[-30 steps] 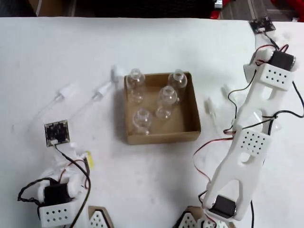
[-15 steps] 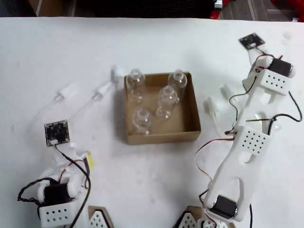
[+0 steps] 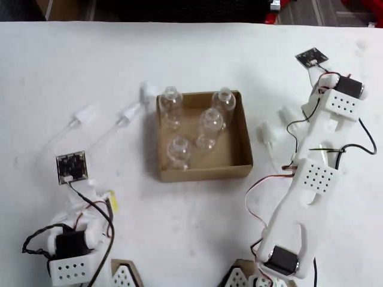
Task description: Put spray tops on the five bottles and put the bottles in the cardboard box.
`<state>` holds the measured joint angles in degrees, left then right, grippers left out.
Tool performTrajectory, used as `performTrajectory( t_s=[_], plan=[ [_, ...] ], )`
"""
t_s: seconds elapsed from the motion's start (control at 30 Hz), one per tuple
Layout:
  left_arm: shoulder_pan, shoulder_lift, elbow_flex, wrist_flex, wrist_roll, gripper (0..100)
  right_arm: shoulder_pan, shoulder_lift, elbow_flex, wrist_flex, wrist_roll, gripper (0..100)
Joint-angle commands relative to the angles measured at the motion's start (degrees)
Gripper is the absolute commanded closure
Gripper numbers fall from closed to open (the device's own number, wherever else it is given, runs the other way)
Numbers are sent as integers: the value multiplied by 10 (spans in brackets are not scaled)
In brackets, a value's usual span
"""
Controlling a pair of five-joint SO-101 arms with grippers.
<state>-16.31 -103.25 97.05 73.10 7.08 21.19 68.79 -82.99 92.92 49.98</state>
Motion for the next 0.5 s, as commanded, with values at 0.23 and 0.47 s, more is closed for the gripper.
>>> performTrajectory(
  t_s=[0.23,0.47],
  plan=[
    [-4,-3,0,4,10,854,-2,-31,-26,47,3,854],
    [-5,-3,0,4,10,854,9,-32,-53,47,2,854]
  ],
)
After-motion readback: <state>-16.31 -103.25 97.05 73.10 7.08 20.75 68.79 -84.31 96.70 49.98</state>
